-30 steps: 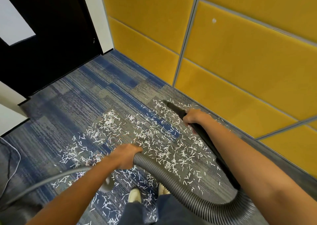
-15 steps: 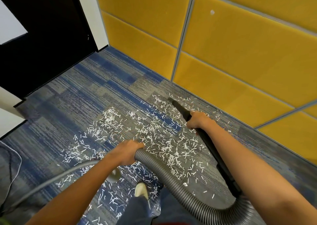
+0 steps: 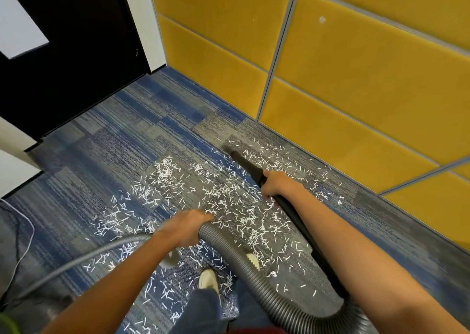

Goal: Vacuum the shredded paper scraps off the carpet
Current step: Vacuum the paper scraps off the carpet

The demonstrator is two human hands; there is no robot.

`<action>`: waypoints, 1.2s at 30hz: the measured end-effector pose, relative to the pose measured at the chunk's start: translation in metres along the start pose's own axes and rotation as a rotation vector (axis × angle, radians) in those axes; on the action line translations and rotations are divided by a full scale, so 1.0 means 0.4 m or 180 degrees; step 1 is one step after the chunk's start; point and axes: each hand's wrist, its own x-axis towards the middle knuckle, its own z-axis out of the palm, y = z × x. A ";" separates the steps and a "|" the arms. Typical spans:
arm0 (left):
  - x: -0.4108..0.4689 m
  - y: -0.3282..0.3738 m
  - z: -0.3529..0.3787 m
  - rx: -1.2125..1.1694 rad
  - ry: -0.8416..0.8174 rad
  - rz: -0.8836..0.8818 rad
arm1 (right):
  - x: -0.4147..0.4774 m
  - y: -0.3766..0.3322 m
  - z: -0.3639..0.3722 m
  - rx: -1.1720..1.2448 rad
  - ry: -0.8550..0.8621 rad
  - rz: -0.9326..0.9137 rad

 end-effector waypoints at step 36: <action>-0.001 -0.010 -0.065 0.0163 0.0125 -0.0148 | 0.060 0.010 -0.097 0.0359 0.0015 0.0011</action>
